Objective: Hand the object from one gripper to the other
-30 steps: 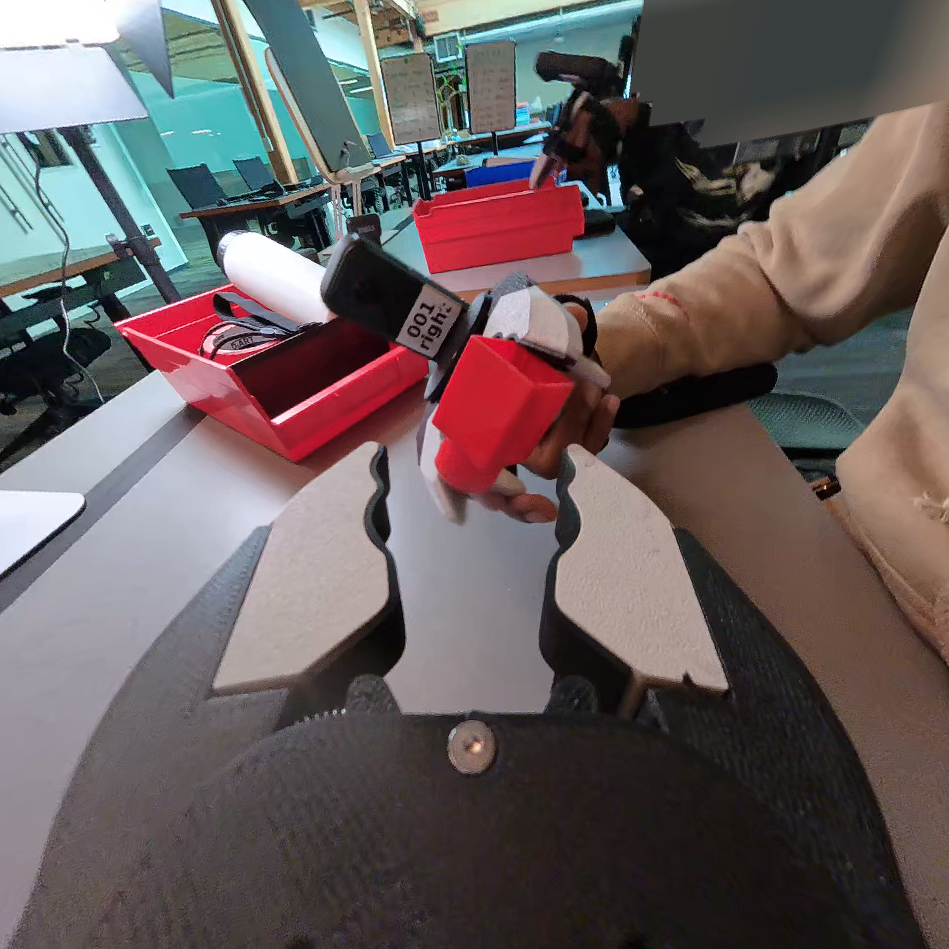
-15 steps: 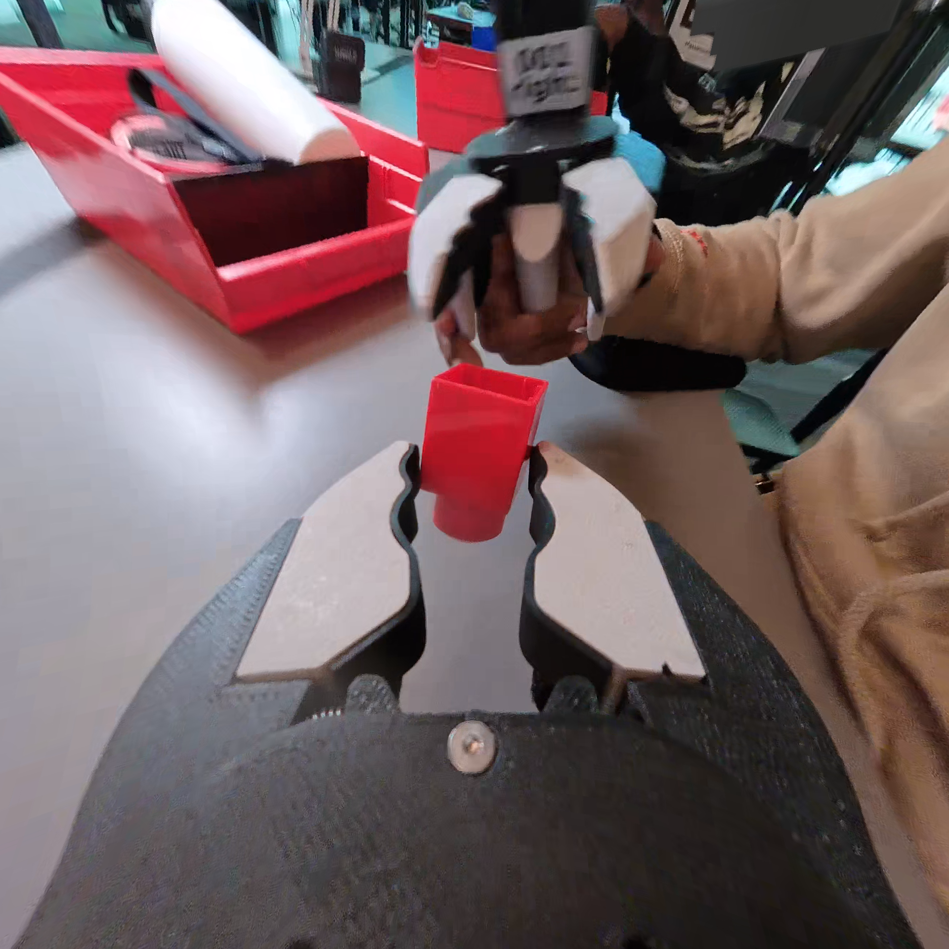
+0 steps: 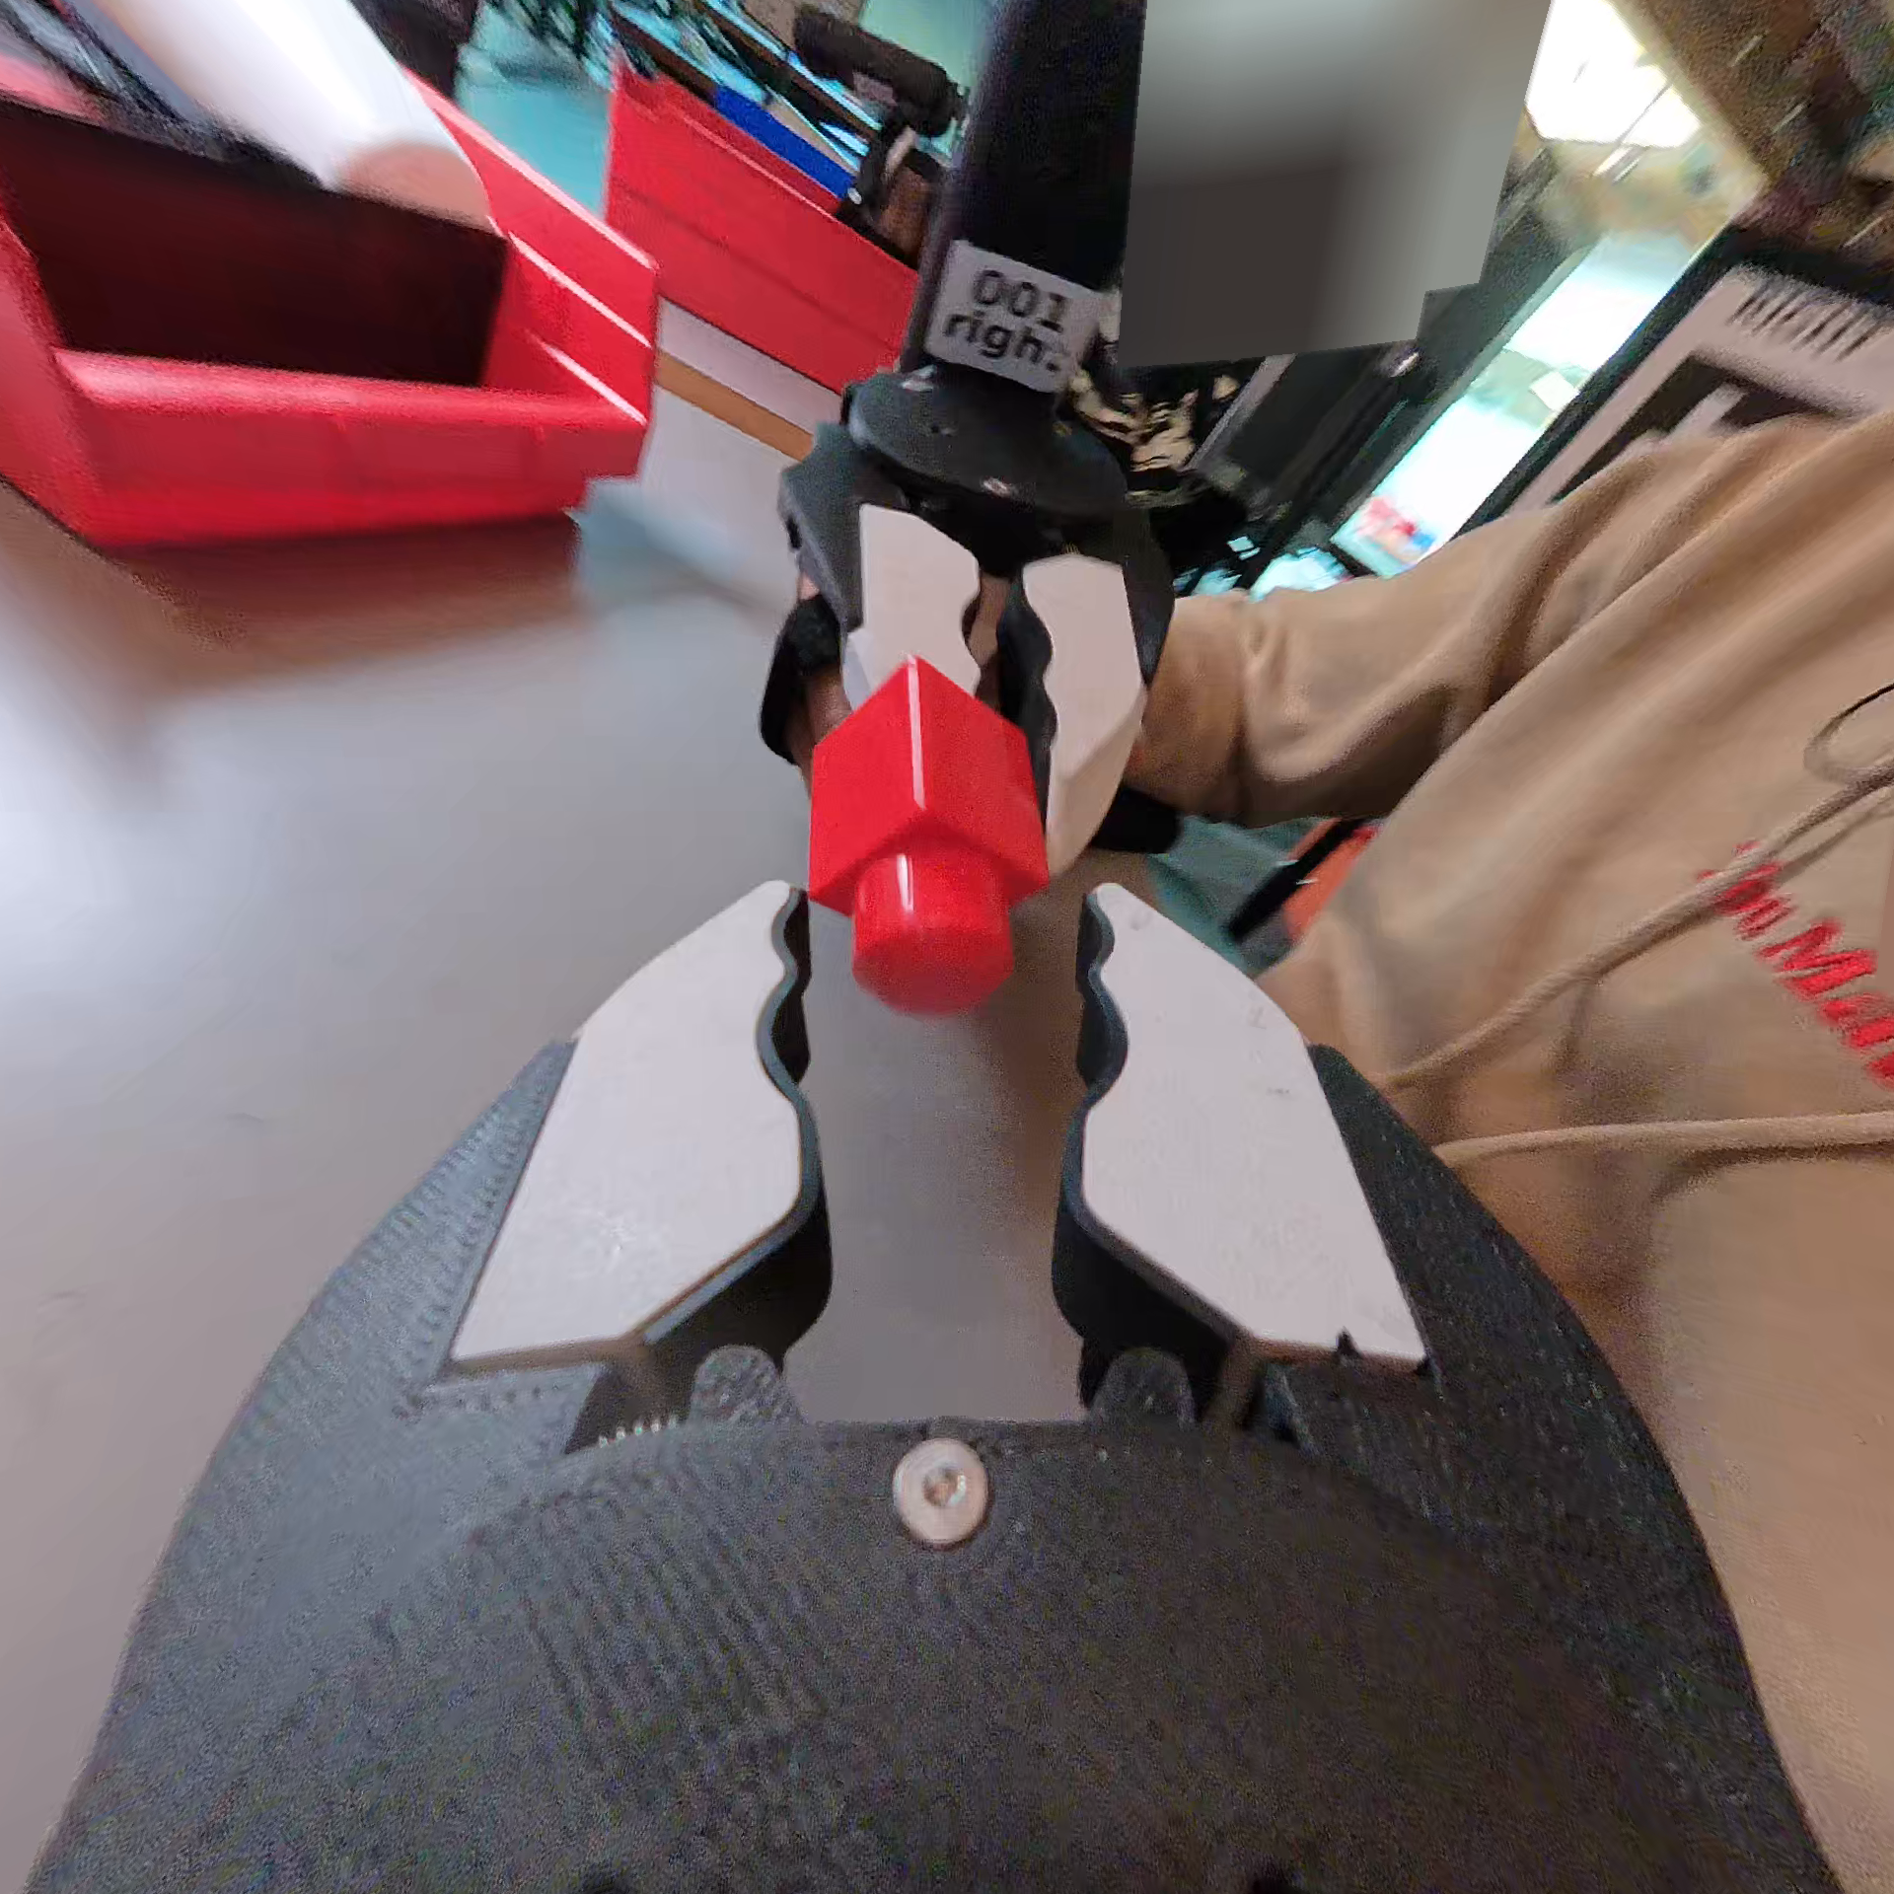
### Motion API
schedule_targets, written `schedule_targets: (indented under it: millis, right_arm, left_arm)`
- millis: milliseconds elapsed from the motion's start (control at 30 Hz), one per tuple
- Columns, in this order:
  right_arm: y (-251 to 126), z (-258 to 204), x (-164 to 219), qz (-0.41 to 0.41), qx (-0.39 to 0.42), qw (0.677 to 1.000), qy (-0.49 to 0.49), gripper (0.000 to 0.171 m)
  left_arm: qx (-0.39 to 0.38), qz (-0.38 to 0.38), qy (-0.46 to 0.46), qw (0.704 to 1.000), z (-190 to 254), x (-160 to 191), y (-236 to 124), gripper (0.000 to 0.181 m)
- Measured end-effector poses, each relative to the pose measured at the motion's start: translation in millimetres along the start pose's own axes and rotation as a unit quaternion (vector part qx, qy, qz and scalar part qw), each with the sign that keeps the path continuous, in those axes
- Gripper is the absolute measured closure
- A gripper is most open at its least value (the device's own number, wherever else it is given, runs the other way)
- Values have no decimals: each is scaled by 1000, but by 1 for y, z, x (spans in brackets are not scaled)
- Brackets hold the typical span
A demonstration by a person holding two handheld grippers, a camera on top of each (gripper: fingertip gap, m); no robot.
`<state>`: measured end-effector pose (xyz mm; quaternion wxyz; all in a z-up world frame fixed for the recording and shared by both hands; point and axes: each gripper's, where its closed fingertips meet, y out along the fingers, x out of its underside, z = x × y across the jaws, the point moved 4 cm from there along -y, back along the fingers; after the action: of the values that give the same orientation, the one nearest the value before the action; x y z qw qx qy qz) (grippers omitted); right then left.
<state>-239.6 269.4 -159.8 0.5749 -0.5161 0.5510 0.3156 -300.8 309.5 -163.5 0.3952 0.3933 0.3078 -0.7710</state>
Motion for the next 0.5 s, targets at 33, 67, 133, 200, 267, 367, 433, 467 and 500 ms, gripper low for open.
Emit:
schedule_targets:
  millis: [33,67,133,200,267,367,433,467,500]
  right_arm:
    - [-4,5,-5,26,-11,998,49,163]
    - [-8,9,-10,53,-19,994,95,163]
    - [-10,15,-13,84,-43,980,174,163]
    - [-8,14,-14,103,-68,970,209,163]
    - [-9,12,-15,111,-75,972,193,162]
    - [-13,9,-16,96,-40,991,88,143]
    - [-10,7,-11,63,8,998,0,155]
    - [-8,5,-10,60,18,998,-28,162]
    - [-7,3,-11,60,17,998,-31,162]
  left_arm:
    - [-26,2,39,999,0,-2,-2,130]
    - [-58,-1,80,995,0,-4,-2,129]
    - [-121,-2,151,981,-2,-6,1,139]
    - [-144,-5,177,973,-1,-5,5,149]
    - [-123,0,141,982,0,-6,5,149]
    - [-56,45,11,997,-2,-12,2,149]
    - [3,48,-73,996,-1,-9,4,149]
    - [26,44,-99,994,0,-7,5,149]
    - [40,48,-107,992,1,-7,5,149]
